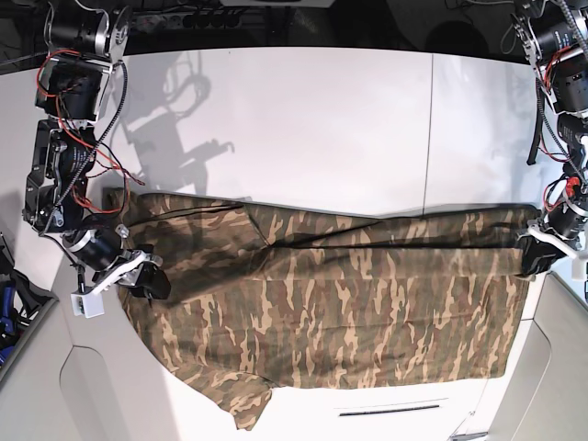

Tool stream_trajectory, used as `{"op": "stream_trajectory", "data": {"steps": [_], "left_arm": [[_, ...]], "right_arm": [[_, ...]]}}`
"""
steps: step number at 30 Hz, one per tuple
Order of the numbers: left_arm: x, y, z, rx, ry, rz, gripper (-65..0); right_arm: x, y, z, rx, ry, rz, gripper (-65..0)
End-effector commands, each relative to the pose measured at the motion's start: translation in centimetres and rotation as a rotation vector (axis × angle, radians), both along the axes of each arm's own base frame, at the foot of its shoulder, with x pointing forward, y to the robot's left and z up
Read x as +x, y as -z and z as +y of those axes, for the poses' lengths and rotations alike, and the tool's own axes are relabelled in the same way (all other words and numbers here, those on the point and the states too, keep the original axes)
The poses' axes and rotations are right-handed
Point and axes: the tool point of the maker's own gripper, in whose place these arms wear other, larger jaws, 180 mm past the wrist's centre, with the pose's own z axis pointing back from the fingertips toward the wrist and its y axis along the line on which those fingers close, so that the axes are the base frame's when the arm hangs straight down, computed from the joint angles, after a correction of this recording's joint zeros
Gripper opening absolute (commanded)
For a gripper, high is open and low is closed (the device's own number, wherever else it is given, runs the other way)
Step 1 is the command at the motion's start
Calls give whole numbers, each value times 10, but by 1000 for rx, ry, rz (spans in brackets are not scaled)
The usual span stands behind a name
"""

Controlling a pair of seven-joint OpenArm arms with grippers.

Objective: Fold the T-shirt properly
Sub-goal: 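Lift the hem with both grippers and fold it over toward the collar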

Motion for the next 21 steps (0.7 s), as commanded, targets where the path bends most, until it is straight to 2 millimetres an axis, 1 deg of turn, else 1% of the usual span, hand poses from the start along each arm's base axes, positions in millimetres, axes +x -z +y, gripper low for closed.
{"op": "stream_trajectory", "data": {"steps": [1,2,3,6,8,10,13,18,21], "left_arm": [[9,-25,10,11,-9,-72,-355],[9,-25,9,7,-9,-71,-325],[8,-25,9,5,-9,-67,-319],[7,-23,9,-26,-12,-49,-319],[5,-19,8,-57,-13,-24,-319],[1,-15,9,-86,-19,5,-319],[-7,-11,13,-129,-38,38,-319],[-17,-11,23,-174,-78,21,-319],[-23,-5,22,-179,-80,34,-310]], "right_arm": [[10,-19,-4,12,12,-62,-344],[9,-17,-4,10,12,-58,-332],[8,-16,-4,6,11,-52,-333],[6,-13,-7,1,10,-30,-333],[5,-12,-13,3,25,-22,-333],[3,-12,-25,4,52,-11,-333],[-1,-12,-49,12,105,7,-333],[-7,-17,-87,30,197,6,-333],[-17,-11,-104,14,226,21,-333]]}}
